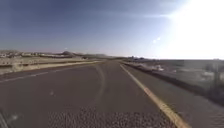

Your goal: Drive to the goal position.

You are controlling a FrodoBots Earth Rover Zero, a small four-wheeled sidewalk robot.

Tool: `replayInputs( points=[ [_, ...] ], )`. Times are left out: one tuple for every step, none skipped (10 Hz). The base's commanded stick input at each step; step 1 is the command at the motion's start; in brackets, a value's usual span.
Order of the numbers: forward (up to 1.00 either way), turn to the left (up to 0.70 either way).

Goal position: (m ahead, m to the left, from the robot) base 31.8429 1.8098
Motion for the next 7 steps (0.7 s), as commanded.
replayInputs(
  points=[
    [0.7,0.0],
    [0.7,0.0],
    [0.7,0.0],
    [0.7,0.0],
    [0.7,0.0],
    [0.7,0.0],
    [0.7,0.0]
  ],
)
